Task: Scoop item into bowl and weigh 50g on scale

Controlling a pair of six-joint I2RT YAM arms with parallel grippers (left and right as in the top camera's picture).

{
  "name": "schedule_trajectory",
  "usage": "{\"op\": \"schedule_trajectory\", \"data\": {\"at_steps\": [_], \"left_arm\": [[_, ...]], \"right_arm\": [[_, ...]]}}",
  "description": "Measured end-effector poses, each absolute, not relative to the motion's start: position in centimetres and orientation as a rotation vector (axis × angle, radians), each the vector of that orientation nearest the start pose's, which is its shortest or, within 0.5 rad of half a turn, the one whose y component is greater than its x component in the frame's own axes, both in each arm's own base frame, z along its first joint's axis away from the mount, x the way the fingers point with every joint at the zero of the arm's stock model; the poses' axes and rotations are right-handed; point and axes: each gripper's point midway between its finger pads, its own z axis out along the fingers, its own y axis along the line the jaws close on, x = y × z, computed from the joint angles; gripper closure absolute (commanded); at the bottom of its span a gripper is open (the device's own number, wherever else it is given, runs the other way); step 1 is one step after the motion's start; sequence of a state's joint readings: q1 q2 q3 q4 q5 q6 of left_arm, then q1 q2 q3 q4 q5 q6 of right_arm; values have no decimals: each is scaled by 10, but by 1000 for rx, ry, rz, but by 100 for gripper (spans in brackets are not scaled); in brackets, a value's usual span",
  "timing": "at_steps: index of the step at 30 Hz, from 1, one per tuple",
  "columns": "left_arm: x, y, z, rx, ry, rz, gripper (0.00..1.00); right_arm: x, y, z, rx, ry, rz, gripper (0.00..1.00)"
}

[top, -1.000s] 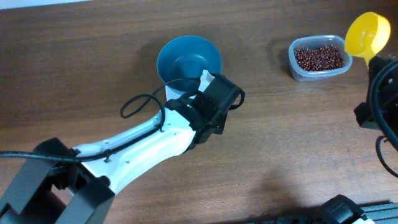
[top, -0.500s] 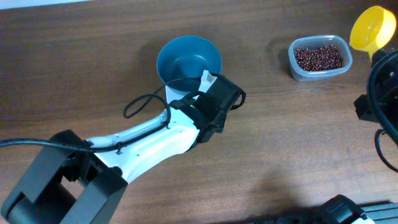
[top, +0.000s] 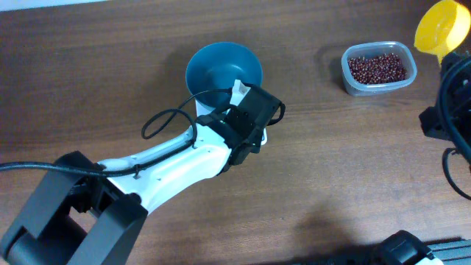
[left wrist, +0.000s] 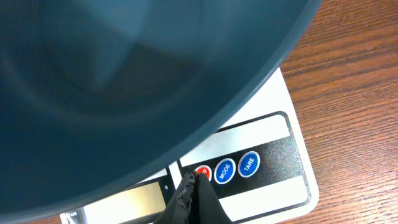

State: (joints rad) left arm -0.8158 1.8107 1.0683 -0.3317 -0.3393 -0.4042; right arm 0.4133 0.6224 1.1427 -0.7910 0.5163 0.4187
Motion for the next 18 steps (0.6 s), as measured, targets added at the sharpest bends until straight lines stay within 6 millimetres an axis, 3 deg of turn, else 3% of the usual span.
{"op": "schedule_trajectory", "data": {"at_steps": [9,18], "left_arm": [[326,-263,30,421,2533,3,100],[329,-266,20,408,2538,8,100]], "right_arm": [[225,6,380,358,1779,112,96],[228,7,391,318,1743,95,96]]}}
